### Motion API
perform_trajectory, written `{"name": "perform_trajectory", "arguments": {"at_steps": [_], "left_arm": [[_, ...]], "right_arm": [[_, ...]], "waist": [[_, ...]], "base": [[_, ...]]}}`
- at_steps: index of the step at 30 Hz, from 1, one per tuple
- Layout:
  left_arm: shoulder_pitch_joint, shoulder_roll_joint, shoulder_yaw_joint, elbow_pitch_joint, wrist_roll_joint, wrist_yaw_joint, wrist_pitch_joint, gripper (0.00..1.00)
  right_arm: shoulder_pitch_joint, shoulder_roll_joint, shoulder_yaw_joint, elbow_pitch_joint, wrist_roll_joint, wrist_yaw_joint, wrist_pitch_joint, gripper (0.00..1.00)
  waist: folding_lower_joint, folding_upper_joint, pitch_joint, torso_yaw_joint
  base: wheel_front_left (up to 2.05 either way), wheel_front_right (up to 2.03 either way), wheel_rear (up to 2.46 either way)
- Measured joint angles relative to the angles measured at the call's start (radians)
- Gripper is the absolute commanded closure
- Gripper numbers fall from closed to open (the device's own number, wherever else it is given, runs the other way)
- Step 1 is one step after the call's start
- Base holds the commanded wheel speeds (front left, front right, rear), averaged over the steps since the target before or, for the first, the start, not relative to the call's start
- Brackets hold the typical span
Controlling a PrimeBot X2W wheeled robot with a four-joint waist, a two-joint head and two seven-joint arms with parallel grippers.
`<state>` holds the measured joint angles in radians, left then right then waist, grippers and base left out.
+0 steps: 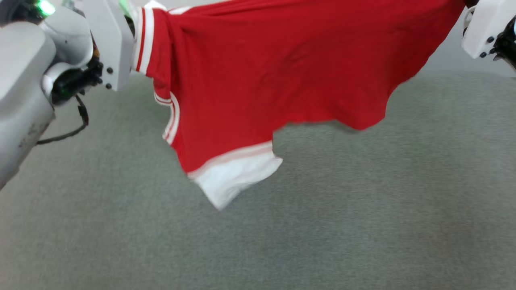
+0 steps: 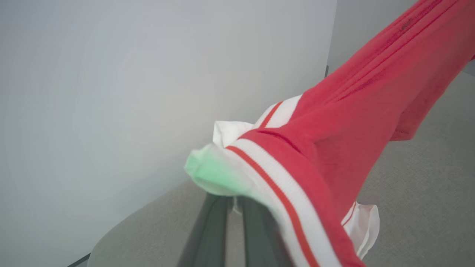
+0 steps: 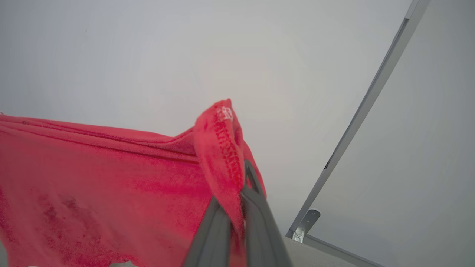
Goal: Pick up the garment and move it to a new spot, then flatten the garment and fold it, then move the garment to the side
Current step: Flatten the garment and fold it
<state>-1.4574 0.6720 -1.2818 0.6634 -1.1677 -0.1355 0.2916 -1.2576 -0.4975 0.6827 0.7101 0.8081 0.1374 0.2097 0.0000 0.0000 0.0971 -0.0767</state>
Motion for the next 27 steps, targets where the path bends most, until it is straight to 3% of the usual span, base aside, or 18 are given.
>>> {"name": "perform_trajectory", "arguments": {"at_steps": [11,14,27], "left_arm": [[-0.021,0.029,-0.001,-0.042,0.025,-0.001,0.015,1.0],[-0.026,0.06,-0.001,-0.037,0.026,0.002,0.018,1.0],[-0.038,0.052,-0.001,-0.003,0.017,0.002,0.014,1.0]], "right_arm": [[-0.005,-0.037,0.002,0.018,0.012,0.002,-0.043,1.0],[-0.007,-0.057,-0.005,0.03,0.014,-0.002,-0.047,1.0],[-0.012,-0.028,0.003,0.026,0.036,-0.003,-0.032,1.0]], "waist": [[0.0,0.0,-0.046,-0.069],[0.0001,0.0,-0.049,-0.075],[0.0,0.0,-0.014,-0.064]], "base": [[0.0,0.0,0.0],[0.0,0.0,0.0],[0.0,0.0,0.0]]}}
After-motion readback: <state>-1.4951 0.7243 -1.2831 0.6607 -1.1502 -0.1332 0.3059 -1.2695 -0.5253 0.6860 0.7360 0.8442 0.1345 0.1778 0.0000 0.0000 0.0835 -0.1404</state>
